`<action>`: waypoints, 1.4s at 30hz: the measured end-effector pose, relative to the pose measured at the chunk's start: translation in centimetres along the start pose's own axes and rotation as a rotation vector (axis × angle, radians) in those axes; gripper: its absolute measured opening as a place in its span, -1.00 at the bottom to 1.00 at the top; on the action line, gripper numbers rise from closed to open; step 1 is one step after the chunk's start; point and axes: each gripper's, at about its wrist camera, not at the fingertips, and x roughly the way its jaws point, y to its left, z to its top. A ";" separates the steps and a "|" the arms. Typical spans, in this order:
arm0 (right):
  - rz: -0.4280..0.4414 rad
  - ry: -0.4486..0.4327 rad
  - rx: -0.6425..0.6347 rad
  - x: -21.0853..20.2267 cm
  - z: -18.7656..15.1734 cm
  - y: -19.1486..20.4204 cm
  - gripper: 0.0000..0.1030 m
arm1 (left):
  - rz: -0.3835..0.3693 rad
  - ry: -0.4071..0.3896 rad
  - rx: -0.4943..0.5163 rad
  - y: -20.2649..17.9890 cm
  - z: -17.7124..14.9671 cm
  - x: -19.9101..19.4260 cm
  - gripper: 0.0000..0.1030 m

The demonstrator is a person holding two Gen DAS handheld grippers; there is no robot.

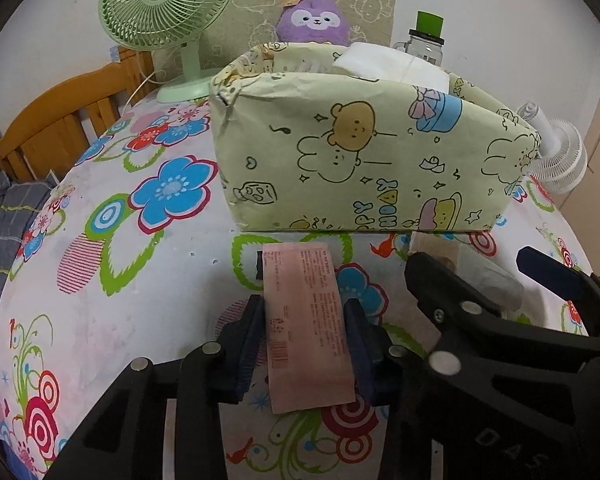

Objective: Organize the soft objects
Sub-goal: 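Grasp the pink paper packet with the left tool while the right tool grasps the white roll, then lift the pink packet and white roll and carry them over the box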

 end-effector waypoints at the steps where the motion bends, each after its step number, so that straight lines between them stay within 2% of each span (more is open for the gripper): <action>1: 0.001 0.004 -0.001 0.2 0.0 0.0 0.96 | -0.003 0.000 0.004 -0.1 0.1 0.1 -0.21; 5: 0.002 0.031 0.002 1.1 0.3 -0.1 0.96 | -0.015 -0.003 0.024 -0.6 0.4 0.3 -0.21; 8: 0.017 0.072 0.013 2.0 0.3 -0.3 0.76 | -0.011 -0.007 0.034 -0.8 0.4 0.4 -0.21; 9: 0.010 0.068 0.019 2.1 0.4 -0.4 0.68 | -0.012 -0.006 0.034 -0.8 0.5 0.4 -0.21; 10: -0.012 0.065 0.018 2.0 0.4 -0.4 0.40 | -0.011 -0.009 0.036 -0.8 0.4 0.4 -0.21; 12: -0.039 0.062 0.012 1.9 0.4 -0.4 0.04 | -0.007 -0.011 0.038 -0.9 0.4 0.4 -0.21; 18: -0.034 0.063 0.017 1.3 0.0 -0.8 -0.38 | -0.012 -0.015 0.046 -1.2 0.2 0.2 -0.22; 28: -0.023 0.038 0.019 -1.1 -1.1 -0.3 -0.44 | -0.042 -0.042 0.053 -1.6 -0.8 -1.7 -0.22; 42: -0.022 -0.086 0.010 -8.0 -1.6 0.4 -0.44 | -0.056 -0.165 0.061 -2.0 -1.7 -7.6 -0.22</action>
